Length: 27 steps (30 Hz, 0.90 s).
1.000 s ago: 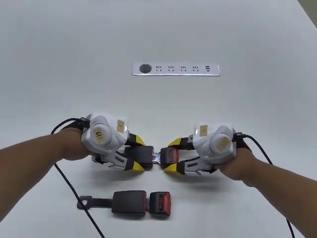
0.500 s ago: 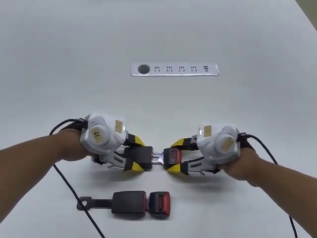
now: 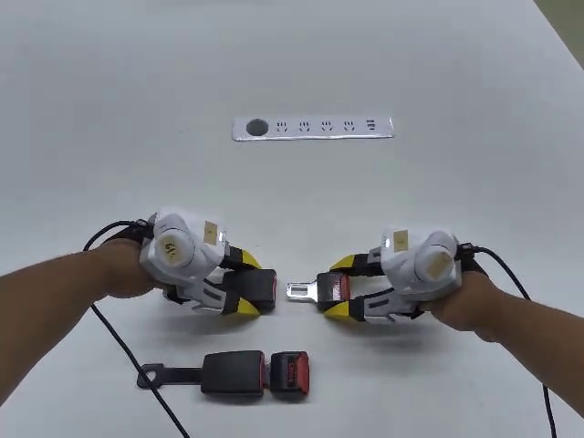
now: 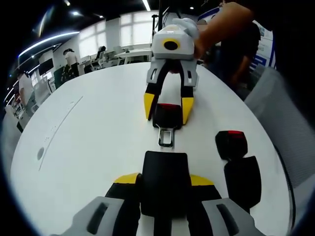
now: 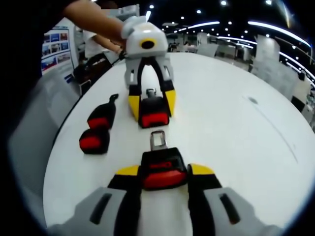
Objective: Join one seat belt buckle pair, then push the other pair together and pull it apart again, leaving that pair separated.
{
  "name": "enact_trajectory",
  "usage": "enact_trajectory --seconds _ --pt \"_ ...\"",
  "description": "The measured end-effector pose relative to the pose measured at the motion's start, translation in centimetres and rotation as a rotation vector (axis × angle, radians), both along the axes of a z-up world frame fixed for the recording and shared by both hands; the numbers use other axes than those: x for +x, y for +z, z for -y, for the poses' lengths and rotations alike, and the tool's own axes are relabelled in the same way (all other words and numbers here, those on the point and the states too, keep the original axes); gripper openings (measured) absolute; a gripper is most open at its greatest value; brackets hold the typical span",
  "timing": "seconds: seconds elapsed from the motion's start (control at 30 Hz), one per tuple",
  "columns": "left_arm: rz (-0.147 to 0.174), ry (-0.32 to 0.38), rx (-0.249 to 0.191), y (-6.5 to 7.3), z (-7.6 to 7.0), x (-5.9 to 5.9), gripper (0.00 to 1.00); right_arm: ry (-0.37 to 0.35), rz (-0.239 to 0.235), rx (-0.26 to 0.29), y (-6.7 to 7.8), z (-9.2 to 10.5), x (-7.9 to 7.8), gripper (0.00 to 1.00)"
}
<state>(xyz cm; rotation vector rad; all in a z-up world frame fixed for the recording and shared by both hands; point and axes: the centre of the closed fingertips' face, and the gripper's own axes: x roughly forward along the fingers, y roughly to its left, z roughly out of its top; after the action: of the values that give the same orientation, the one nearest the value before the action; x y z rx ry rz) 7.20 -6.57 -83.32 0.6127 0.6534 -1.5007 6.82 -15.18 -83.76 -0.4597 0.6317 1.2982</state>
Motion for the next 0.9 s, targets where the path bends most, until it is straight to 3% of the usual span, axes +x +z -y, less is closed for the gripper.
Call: enact_trajectory --seconds 0.5,0.9 --pt "-0.002 0.001 -0.003 0.4 0.2 -0.2 0.37 -0.041 -0.014 -0.018 -0.1 4.2 -0.2 0.36" --pt "-0.003 0.001 0.001 0.3 0.2 -0.3 0.37 -0.06 -0.019 -0.034 -0.4 6.4 -0.2 0.37"
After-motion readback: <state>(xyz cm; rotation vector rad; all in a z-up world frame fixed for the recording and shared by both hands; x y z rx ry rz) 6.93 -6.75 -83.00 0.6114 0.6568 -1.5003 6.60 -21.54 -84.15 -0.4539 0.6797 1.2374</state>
